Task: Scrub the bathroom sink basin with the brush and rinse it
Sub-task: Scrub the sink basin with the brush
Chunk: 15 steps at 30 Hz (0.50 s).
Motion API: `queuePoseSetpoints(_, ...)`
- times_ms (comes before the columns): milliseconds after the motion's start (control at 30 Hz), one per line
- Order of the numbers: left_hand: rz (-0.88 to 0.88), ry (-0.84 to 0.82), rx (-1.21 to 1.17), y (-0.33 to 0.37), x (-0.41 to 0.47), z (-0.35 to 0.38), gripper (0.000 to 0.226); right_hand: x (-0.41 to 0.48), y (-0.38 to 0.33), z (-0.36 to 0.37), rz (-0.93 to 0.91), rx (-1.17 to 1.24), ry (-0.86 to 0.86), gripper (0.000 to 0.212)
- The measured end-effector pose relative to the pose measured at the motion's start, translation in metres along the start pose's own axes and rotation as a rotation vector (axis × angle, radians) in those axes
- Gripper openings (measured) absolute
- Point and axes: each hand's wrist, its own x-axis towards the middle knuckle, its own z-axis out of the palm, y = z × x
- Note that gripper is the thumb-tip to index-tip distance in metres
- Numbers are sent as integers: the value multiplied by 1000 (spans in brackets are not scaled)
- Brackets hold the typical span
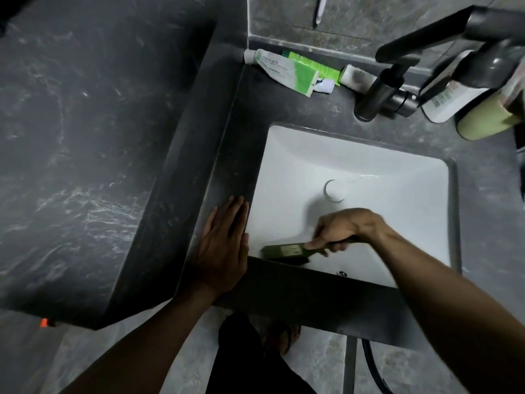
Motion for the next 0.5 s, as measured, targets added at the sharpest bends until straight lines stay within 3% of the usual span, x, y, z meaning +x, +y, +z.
queuePoseSetpoints(133, 5, 9, 1, -2, -1, -1, 56, 6, -16, 1, -36, 48, 10, 48)
queuePoseSetpoints(333, 3, -13, 34, 0, 0, -2, 57, -34, 91, -8, 246, -22, -80, 51)
queuePoseSetpoints(500, -4, -20, 42, 1, 0, -3, 57, 0, 16, 7, 46, 1, -20, 52)
